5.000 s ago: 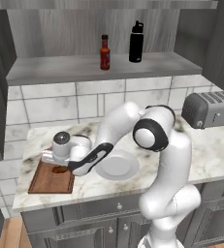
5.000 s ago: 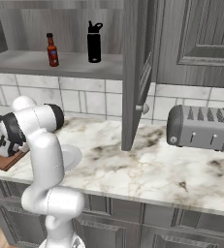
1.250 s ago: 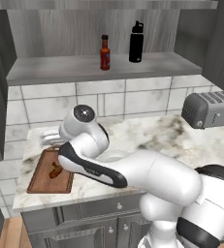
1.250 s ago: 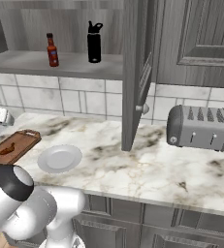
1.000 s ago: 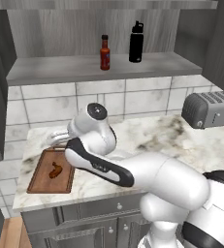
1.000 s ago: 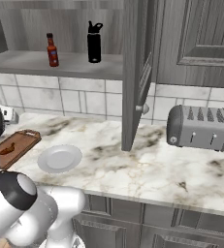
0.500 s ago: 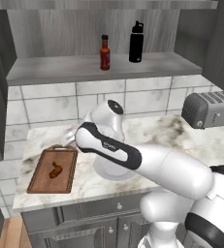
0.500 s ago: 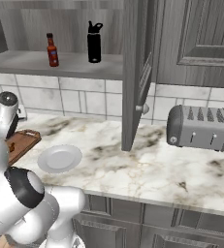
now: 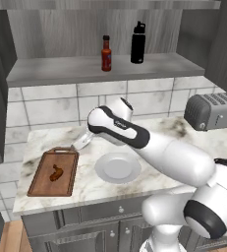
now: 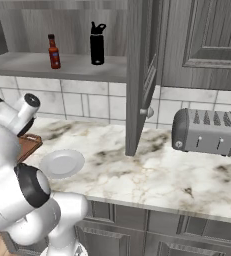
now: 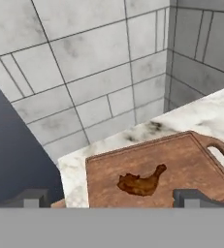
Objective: Pick the chicken drumstick from the plate and place it on the cutting board. Then pick the condiment bottle from the cabinet and place it next to the cutting board.
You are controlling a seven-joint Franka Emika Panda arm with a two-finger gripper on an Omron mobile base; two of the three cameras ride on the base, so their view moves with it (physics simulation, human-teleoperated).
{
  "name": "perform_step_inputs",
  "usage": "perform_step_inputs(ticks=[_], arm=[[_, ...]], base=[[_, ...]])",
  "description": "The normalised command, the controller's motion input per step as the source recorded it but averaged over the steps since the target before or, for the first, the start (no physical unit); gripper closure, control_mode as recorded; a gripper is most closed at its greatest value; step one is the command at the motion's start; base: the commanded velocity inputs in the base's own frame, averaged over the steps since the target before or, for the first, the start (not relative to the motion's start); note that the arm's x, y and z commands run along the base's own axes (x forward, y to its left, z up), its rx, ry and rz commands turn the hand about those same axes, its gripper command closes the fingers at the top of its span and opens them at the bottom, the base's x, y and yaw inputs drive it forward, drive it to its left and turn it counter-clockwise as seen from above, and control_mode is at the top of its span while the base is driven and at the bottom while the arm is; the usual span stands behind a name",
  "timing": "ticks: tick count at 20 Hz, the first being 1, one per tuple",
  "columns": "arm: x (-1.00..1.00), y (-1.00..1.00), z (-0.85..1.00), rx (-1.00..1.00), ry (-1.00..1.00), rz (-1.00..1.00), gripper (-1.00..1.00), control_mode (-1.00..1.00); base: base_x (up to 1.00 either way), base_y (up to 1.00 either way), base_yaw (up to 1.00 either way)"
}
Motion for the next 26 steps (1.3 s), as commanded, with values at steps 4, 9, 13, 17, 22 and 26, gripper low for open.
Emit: perform_step_inputs(ticks=[4, 9, 13, 17, 22, 26], arm=[[-0.01, 0.00, 0.00, 0.00, -0.06, 0.33, -1.00, -1.00], [-0.03, 0.00, 0.00, 0.00, -0.10, 0.29, -1.00, -1.00], [-0.27, 0.00, 0.00, 0.00, -0.11, 0.25, -1.00, -1.00], [-0.48, 0.00, 0.00, 0.00, -0.10, 0.22, -1.00, -1.00], [-0.57, 0.00, 0.04, 0.00, -0.10, 0.17, -1.00, -1.00], [-0.51, 0.00, 0.09, 0.00, -0.11, 0.11, -1.00, -1.00]], base=[[0.00, 0.00, 0.00], [0.00, 0.00, 0.00], [0.00, 0.00, 0.00], [0.00, 0.00, 0.00], [0.00, 0.00, 0.00], [0.00, 0.00, 0.00]])
